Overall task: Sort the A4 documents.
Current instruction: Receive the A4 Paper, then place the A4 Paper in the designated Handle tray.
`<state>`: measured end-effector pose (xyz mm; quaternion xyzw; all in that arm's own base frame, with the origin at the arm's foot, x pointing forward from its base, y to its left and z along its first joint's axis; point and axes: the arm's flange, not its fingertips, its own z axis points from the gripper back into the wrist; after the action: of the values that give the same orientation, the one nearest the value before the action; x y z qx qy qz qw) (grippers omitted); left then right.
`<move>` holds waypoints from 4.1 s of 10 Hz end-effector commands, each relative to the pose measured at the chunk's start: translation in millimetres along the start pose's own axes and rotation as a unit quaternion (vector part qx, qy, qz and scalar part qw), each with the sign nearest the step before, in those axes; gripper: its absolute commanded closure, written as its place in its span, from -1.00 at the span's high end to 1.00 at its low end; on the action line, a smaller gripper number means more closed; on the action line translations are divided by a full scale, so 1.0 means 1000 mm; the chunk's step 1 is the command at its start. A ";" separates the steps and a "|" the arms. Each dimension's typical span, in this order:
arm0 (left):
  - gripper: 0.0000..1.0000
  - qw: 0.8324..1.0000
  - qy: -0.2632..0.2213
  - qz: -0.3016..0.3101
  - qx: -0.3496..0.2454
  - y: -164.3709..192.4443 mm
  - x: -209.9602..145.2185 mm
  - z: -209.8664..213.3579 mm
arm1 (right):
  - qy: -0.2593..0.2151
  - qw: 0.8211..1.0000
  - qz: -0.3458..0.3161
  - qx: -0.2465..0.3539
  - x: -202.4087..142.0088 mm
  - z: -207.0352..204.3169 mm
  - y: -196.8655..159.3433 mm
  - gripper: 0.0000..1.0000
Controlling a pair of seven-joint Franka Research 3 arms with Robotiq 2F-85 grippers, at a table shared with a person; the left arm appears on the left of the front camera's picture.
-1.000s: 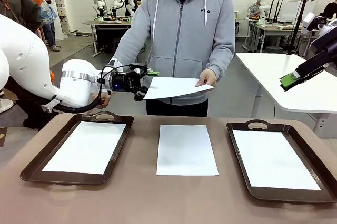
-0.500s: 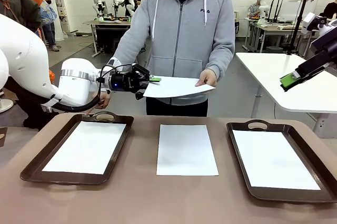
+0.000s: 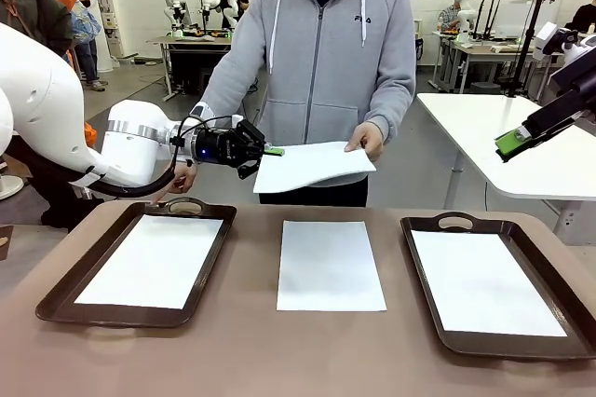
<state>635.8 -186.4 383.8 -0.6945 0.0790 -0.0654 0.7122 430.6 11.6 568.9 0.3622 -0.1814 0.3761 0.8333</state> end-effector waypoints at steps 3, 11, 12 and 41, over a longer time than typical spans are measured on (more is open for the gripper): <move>-1.00 1.000 -0.001 0.000 0.005 0.000 0.000 0.001 | -0.006 1.000 0.001 0.002 -0.001 -0.002 0.000 1.00; -1.00 1.000 -0.001 0.000 0.005 0.000 0.000 0.001 | -0.006 1.000 0.001 0.002 -0.001 -0.002 0.000 1.00; -1.00 1.000 -0.001 0.000 0.005 0.000 0.000 0.001 | -0.006 1.000 0.001 0.002 -0.001 -0.002 0.000 1.00; -0.98 0.937 0.048 0.095 0.332 0.035 -0.096 0.216 | -0.006 1.000 0.001 0.002 -0.001 -0.002 0.000 1.00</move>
<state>578.9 45.3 352.4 -0.4220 0.1390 -0.0569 0.8940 430.7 11.3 568.8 0.3621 -0.1815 0.3758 0.8335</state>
